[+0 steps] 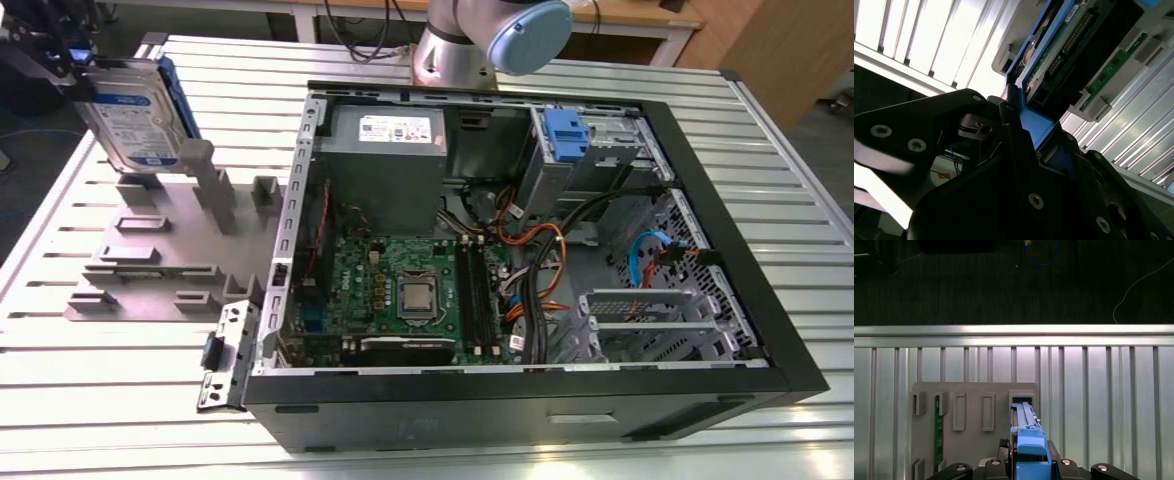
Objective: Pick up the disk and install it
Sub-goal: 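Pick up the disk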
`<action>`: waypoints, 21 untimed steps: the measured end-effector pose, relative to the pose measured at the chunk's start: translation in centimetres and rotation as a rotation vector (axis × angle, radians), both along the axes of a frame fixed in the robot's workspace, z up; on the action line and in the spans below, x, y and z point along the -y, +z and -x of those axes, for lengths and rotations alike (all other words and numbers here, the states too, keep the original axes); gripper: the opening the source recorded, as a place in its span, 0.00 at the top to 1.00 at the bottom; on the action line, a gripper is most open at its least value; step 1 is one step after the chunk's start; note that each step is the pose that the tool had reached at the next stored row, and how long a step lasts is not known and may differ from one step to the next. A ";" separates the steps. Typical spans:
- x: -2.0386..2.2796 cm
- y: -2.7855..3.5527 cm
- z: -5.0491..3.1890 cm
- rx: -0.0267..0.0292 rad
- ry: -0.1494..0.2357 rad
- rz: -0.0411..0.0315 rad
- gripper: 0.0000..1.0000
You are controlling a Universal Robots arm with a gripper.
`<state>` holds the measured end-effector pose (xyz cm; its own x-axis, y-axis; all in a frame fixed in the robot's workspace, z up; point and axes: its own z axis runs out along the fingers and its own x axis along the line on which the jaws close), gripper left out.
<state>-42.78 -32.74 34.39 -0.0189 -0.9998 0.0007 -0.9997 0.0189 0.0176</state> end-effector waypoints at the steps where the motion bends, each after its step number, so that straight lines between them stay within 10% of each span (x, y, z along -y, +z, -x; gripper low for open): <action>1: 0.00 0.02 0.00 0.0001 0.000 0.0002 0.64; 21: 0.00 0.97 0.00 0.0000 0.000 0.0001 0.64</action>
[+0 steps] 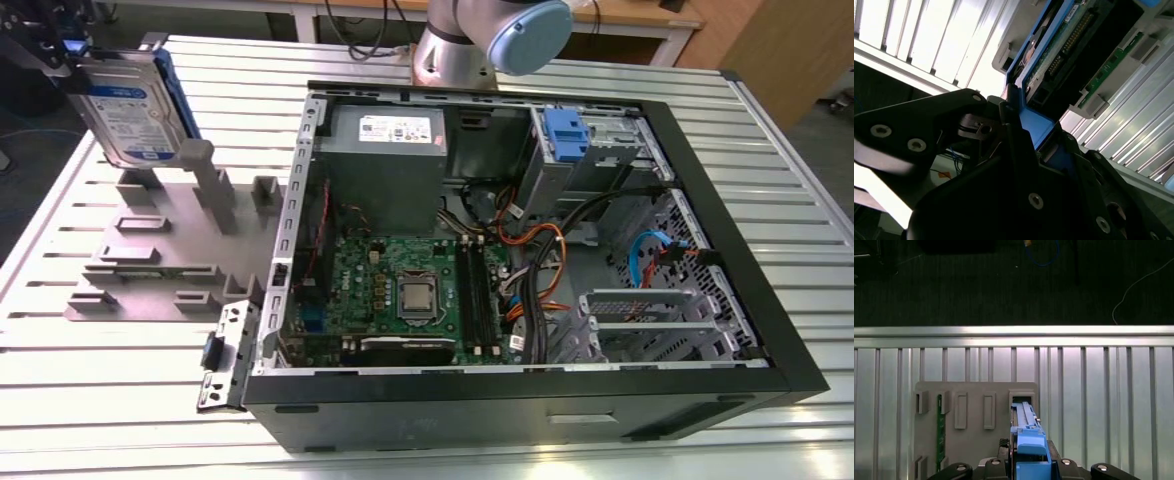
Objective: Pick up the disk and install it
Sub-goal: 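Pick up the disk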
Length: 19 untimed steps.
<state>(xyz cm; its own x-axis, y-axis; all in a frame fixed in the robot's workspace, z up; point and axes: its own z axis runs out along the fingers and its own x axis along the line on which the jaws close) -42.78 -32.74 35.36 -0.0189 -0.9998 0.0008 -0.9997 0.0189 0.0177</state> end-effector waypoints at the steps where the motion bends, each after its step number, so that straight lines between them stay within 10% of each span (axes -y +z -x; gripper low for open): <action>1: 0.00 0.08 0.00 0.0001 0.000 0.0000 0.64; 19: 0.00 1.50 0.00 0.0002 0.000 -0.0001 0.64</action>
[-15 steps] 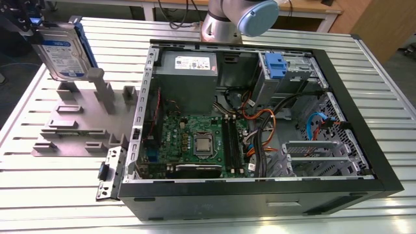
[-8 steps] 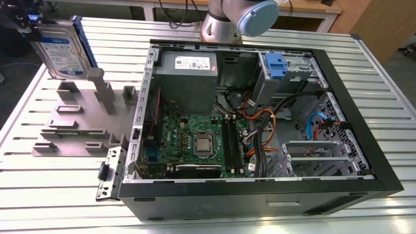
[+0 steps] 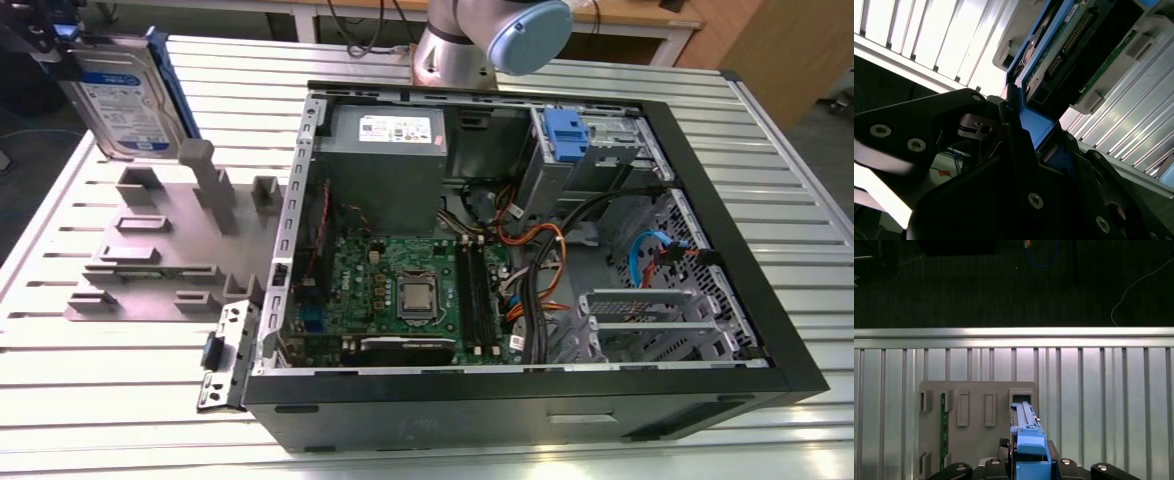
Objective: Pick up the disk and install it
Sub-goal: 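Pick up the disk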
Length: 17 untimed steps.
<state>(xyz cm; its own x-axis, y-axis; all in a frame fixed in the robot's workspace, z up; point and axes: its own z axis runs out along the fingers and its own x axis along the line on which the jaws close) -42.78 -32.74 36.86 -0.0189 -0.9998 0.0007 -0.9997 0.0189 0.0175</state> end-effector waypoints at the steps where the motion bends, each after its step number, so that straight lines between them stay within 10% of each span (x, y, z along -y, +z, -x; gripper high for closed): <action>1: 0.00 0.07 0.00 -0.0001 0.000 0.0001 0.64; 17: 0.00 1.08 0.00 0.0000 0.000 0.0000 0.64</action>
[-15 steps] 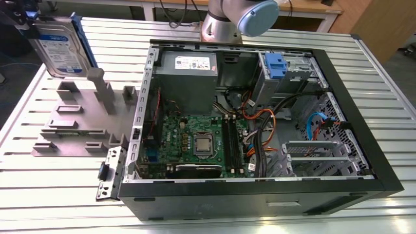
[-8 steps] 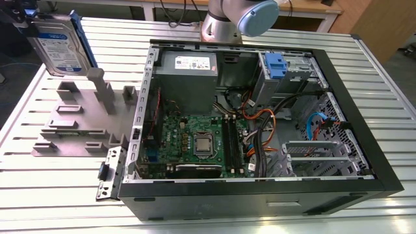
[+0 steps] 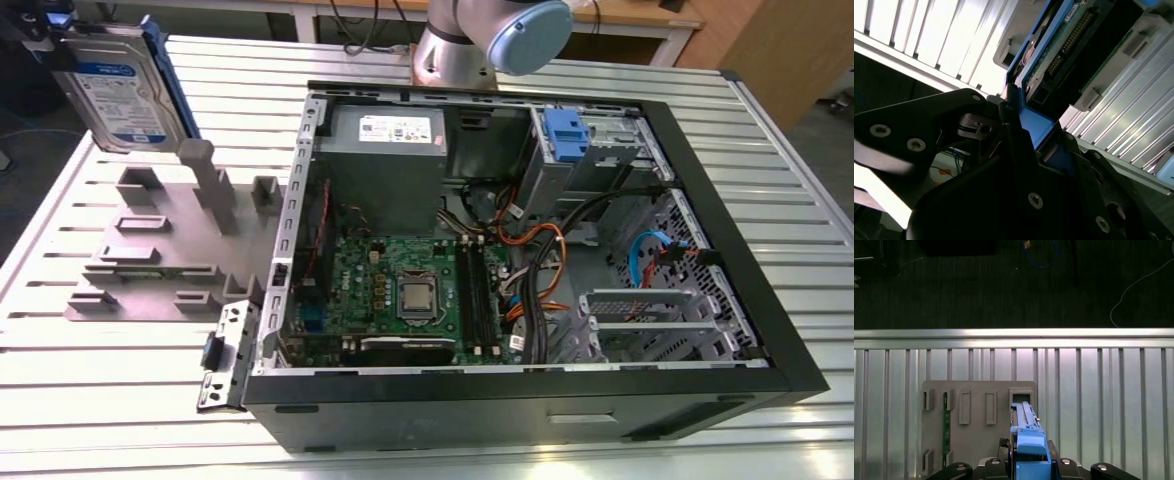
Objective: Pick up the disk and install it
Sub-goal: 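Pick up the disk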
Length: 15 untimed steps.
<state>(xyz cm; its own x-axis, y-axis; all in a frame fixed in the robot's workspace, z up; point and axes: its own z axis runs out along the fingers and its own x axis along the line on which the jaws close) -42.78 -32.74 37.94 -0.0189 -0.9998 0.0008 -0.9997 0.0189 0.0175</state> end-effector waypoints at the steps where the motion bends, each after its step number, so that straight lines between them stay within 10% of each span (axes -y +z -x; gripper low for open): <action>1: 0.00 0.06 0.00 0.0001 0.000 0.0000 0.64; 15: 0.00 0.87 0.00 0.0000 0.000 0.0000 0.64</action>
